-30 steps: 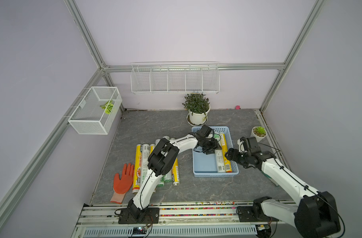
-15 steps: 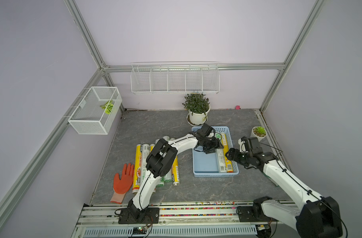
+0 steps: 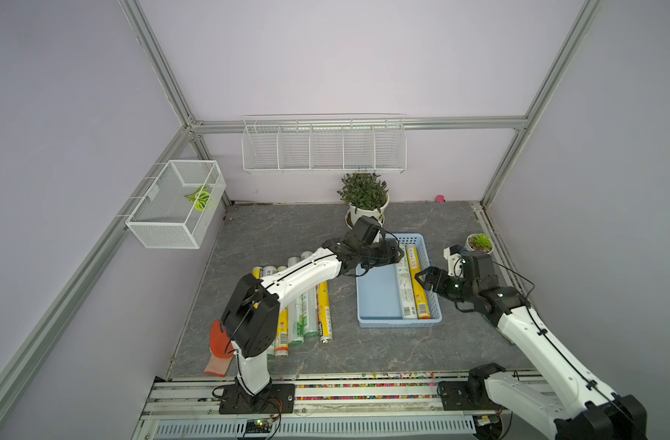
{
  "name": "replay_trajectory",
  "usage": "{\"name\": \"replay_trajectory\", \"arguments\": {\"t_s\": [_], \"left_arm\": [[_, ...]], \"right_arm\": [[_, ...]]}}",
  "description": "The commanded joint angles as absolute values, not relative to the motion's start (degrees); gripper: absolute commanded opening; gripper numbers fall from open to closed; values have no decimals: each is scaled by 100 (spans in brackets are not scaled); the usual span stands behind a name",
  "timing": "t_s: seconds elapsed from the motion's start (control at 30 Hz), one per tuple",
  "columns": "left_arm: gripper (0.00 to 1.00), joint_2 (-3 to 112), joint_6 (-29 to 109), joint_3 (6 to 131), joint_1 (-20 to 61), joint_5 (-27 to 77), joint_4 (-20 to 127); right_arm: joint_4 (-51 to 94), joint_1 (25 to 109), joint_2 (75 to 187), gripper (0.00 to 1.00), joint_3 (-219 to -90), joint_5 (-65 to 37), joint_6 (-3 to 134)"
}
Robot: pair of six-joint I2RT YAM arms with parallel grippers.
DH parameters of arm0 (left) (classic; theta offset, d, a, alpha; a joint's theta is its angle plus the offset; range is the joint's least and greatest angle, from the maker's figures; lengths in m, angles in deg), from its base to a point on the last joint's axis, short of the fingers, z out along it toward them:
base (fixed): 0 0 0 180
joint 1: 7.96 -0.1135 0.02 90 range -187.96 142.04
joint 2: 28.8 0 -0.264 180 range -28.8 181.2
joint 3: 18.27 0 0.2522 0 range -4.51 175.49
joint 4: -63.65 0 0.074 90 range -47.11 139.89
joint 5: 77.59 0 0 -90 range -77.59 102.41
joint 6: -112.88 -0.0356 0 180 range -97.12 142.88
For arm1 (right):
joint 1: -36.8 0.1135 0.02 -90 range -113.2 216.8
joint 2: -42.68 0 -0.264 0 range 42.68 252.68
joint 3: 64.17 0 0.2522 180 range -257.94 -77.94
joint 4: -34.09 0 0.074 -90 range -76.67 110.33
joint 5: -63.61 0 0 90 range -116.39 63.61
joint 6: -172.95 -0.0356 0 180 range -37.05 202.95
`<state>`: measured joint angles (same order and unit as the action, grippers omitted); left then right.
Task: Put the plastic wrap into the basket
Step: Place the plastic wrap in the basket, then pick up the plastic wrap from the center of the board.
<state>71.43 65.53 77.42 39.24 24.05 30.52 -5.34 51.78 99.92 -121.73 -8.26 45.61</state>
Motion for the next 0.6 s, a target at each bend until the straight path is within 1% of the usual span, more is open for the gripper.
{"name": "replay_trajectory", "arguments": {"t_s": [0.0, 0.07, 0.2, 0.33, 0.47, 0.57], "left_arm": [[84, 6503, 6314, 7218, 3797, 1107, 2921], [85, 6090, 6292, 6883, 3724, 669, 2796], [90, 5218, 6199, 6047, 3463, 339, 2749], [100, 4321, 6188, 5228, 3213, -164, 2626], [100, 3604, 6095, 4565, 2877, -320, 2414], [100, 3334, 6031, 4223, 2477, 38, 2118]], "right_arm": [[-144, 5580, 10216, 85, -12541, -708, 4412], [-138, 5972, 10486, 85, -12758, -969, 4436], [-136, 6801, 11217, 85, -13257, -1469, 4529], [-191, 7564, 12042, 86, -13838, -2005, 4609], [-390, 8096, 12772, 85, -14349, -2325, 4697], [-138, 8260, 13164, 83, -14500, -2087, 4568]]}}
